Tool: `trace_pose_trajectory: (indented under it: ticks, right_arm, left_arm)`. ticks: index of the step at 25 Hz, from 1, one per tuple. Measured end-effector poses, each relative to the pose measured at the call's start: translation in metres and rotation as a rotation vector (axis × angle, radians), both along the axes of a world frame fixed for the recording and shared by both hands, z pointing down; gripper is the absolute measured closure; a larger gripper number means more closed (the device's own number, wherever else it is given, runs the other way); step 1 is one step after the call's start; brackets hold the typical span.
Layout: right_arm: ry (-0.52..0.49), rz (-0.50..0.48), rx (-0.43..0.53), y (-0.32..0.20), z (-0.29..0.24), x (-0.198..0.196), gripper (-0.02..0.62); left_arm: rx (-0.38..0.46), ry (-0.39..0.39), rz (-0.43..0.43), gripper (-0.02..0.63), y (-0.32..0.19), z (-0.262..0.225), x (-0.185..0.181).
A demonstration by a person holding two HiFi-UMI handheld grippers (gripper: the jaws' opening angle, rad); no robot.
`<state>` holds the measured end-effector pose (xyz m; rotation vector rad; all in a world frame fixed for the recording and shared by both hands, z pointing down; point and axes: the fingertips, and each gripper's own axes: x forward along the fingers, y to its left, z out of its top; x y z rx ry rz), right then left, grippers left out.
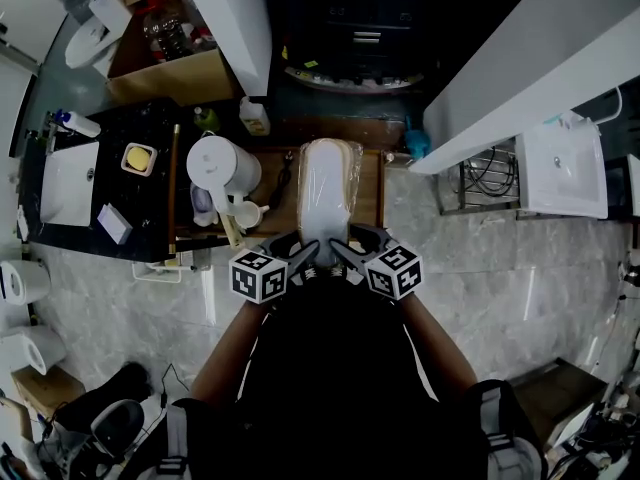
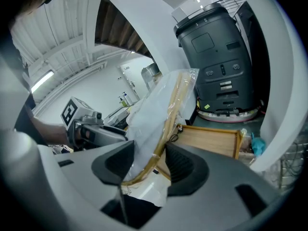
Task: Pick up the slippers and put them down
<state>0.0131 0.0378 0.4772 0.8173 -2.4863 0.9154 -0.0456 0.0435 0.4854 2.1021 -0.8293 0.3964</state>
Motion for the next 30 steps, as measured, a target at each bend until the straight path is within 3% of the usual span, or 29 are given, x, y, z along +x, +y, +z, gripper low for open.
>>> trace_pose_trajectory:
  ticks: [16, 30]
  right_arm:
    - [0.035, -0.033, -0.120, -0.002, 0.054, 0.009, 0.391]
    - [0.052, -0.059, -0.169, -0.010, 0.095, 0.014, 0.391]
  left_arm:
    - [-0.101, -0.036, 0.064, 0.400, 0.000, 0.046, 0.009]
    - [-0.160, -0.052, 0.072, 0.400, -0.006, 0.088, 0.014]
